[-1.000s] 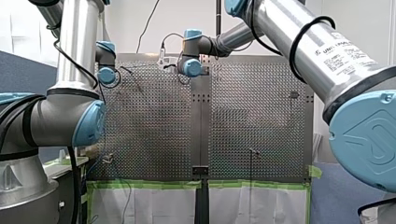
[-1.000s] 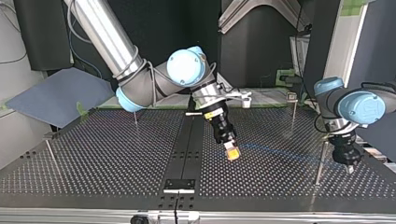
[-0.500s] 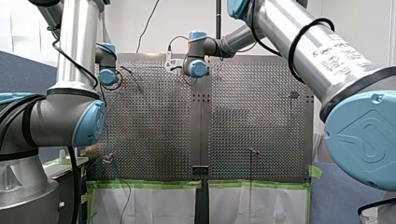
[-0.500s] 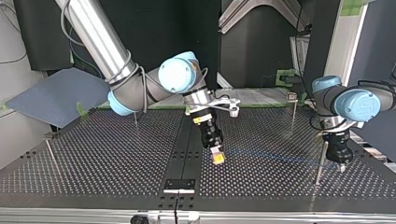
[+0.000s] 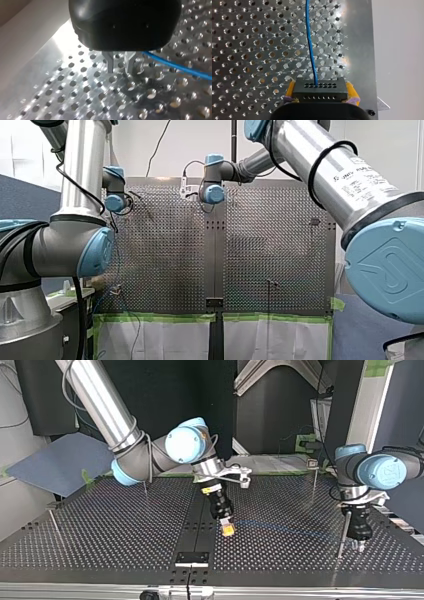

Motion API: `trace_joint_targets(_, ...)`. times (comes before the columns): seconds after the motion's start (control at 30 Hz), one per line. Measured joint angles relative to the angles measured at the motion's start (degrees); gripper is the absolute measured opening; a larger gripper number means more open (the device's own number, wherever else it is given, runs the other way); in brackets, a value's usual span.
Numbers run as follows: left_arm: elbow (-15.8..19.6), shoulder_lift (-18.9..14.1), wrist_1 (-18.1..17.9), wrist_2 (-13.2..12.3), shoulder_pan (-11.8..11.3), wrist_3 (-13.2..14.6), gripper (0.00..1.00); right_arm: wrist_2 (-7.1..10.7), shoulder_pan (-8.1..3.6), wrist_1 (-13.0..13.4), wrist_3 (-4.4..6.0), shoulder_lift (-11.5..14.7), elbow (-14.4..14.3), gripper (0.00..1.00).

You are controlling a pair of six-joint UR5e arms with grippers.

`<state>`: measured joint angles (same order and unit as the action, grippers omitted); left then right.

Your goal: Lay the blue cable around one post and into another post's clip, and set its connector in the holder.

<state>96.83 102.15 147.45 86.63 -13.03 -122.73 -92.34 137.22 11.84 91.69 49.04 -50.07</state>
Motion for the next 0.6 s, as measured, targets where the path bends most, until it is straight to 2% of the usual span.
trace_joint_targets(0.03,0.0,0.0,0.1,-0.5,0.0,-0.2,0.23,0.00,-0.02,-0.2,0.00,0.0,0.0,0.00)
trace_joint_targets(0.2,0.0,0.0,1.4,-2.4,0.0,-2.0,0.23,-0.02,-0.13,-1.4,0.00,0.0,0.0,0.00)
trace_joint_targets(0.27,0.2,0.0,1.6,-2.6,-0.1,-3.0,0.40,-0.03,-0.13,-1.7,0.00,0.0,0.0,0.00)
trace_joint_targets(0.3,0.3,0.0,1.6,-2.6,-0.1,-3.3,0.40,-0.03,-0.14,-1.8,0.00,0.0,0.0,0.00)
trace_joint_targets(0.37,1.0,0.0,1.5,-2.7,-0.4,-3.9,0.68,-0.05,-0.15,-2.0,-0.06,0.0,0.0,0.00)
trace_joint_targets(0.4,1.3,0.0,1.3,-2.7,-0.5,-4.2,0.68,-0.07,-0.18,-2.1,-0.16,0.0,0.0,0.00)
trace_joint_targets(0.47,2.2,0.0,0.8,-2.6,-0.7,-4.9,0.84,-0.10,-0.22,-2.7,-0.48,0.0,0.0,0.00)
trace_joint_targets(0.5,2.6,0.0,0.6,-2.5,-0.8,-5.2,0.84,-0.11,-0.24,-3.0,-0.61,0.0,0.0,0.00)
trace_joint_targets(0.53,2.9,0.0,0.4,-2.3,-0.9,-5.6,0.92,-0.14,-0.25,-3.3,-0.72,-0.1,0.0,0.00)
trace_joint_targets(0.6,3.4,0.0,0.4,-1.6,-1.1,-6.4,0.92,-0.21,-0.31,-4.1,-0.92,-0.1,0.0,0.00)
